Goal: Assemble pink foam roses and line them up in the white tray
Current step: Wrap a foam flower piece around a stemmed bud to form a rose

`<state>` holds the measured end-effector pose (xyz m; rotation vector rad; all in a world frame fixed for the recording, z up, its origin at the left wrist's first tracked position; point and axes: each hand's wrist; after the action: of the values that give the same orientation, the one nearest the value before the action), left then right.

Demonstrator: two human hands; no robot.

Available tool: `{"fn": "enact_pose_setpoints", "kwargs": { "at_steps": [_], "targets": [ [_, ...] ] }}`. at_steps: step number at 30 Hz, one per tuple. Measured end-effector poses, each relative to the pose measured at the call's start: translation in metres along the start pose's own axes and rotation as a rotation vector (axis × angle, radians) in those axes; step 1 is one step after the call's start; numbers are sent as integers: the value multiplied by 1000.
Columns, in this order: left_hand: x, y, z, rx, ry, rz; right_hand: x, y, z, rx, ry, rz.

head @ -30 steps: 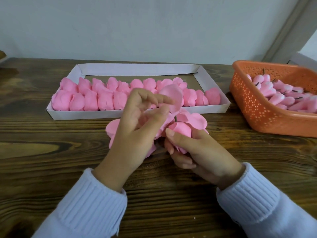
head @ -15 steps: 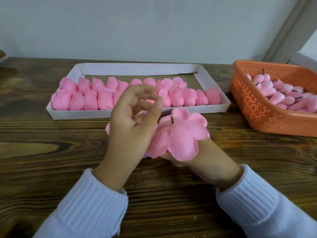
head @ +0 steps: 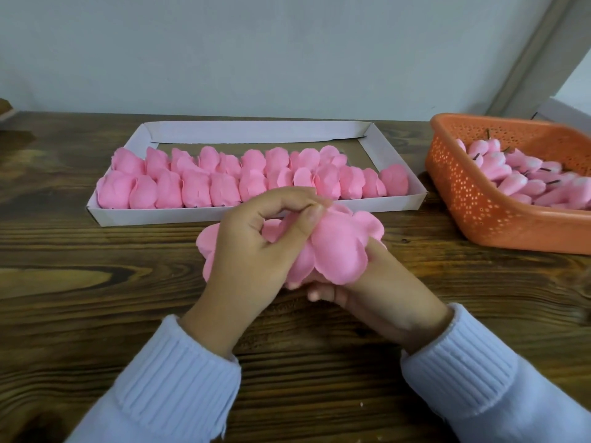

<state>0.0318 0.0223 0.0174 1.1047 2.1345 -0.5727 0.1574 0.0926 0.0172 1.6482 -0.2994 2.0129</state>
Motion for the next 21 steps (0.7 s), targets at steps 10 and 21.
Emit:
{"fn": "enact_pose_setpoints", "kwargs": {
  "at_steps": [10, 21],
  "targets": [
    [1, 3, 3, -18, 230, -285, 3, -9, -6, 243, 110, -744],
    [-3, 9, 4, 70, 202, -288, 4, -6, -3, 445, 106, -669]
  ]
}}
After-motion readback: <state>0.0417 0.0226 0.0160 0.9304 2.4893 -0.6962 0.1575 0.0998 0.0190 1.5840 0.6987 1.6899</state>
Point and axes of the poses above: each hand's wrist, its own z-axis away from the middle knuckle, its own y-axis out of the palm, x = y × z, and after that the axes turned 7 degrees about y, right-handed
